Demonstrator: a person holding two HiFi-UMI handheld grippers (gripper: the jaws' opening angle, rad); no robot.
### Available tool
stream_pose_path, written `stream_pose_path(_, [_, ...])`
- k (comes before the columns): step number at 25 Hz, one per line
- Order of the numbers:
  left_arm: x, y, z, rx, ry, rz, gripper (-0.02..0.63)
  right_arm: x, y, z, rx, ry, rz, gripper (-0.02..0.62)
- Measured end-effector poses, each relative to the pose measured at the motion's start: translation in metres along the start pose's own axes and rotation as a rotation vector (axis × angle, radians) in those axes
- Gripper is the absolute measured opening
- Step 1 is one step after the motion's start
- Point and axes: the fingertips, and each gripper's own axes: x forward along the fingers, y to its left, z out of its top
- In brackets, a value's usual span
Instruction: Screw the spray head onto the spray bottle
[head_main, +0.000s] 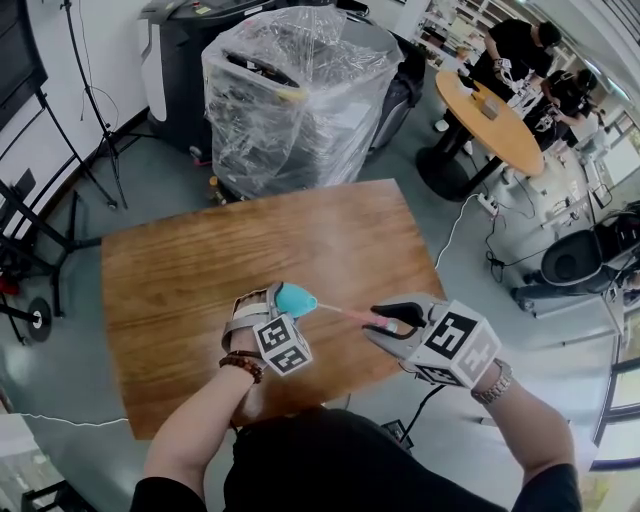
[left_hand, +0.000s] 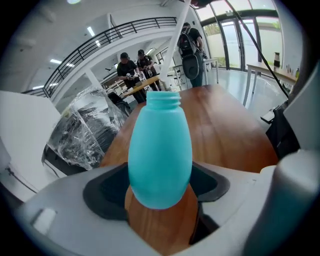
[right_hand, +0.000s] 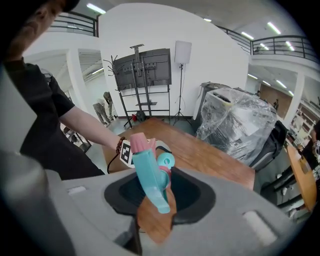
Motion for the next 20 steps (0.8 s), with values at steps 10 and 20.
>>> stream_pose_path(10, [-0.033,-0.02,0.036,0.141,0.0,-0.016,0.397,0.027,0.013,-0.013,-0.05,0.06,0.025,0.12])
stream_pose_path(20, [-0.064,-0.035,0.068,0.176,-0.023,-0.047,0.396,0.036,0.018,-0.015,-0.049,0.048,0.037,0.12])
